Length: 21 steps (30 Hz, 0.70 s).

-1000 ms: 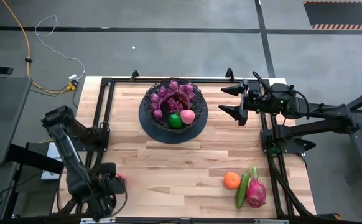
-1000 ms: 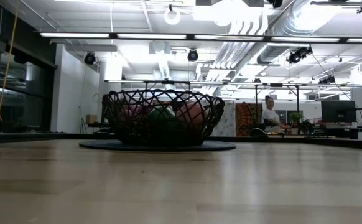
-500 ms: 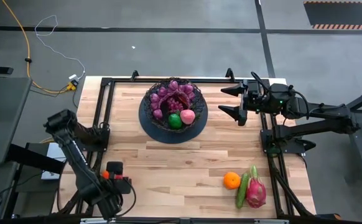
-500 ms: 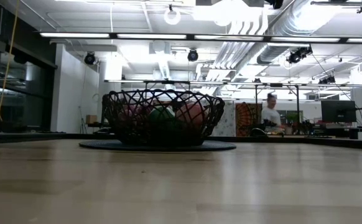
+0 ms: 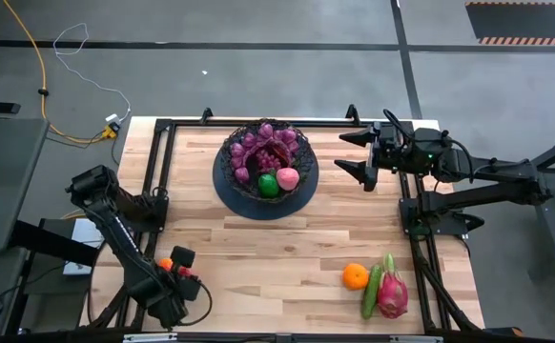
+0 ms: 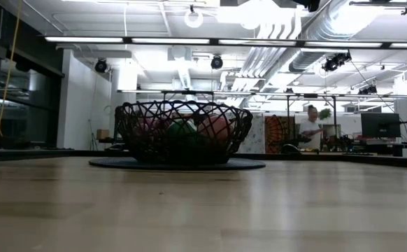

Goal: Build produce basket
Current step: Put the red bell pepper into the wire basket

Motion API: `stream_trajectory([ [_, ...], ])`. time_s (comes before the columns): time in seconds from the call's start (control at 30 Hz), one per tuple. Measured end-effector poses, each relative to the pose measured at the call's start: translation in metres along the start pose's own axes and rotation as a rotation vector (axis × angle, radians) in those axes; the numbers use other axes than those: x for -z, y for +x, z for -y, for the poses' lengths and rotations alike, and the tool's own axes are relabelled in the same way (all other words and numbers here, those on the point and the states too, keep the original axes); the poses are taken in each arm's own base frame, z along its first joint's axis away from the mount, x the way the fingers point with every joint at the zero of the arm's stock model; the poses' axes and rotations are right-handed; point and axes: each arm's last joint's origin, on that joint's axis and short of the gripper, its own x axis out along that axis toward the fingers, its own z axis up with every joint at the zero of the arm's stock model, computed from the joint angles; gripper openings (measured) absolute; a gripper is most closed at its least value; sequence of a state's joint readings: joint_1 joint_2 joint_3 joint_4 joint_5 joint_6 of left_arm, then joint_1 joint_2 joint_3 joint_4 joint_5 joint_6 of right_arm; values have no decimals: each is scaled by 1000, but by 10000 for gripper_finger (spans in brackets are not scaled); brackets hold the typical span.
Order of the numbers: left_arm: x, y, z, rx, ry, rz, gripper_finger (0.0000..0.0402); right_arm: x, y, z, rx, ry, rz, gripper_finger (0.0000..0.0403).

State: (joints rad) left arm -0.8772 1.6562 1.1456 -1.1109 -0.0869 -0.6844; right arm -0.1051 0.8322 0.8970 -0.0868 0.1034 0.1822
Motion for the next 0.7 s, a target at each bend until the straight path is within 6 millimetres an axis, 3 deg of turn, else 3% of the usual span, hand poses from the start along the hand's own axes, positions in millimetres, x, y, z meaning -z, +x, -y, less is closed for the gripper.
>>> stream_trajectory([
  [0.27, 5, 20, -13, -67, 2, -35, 400, 0, 0, 0, 5, 0, 1, 374],
  [0.7, 9, 34, -15, -141, 62, 26, 400, 0, 0, 0, 6, 19, 2, 374],
])
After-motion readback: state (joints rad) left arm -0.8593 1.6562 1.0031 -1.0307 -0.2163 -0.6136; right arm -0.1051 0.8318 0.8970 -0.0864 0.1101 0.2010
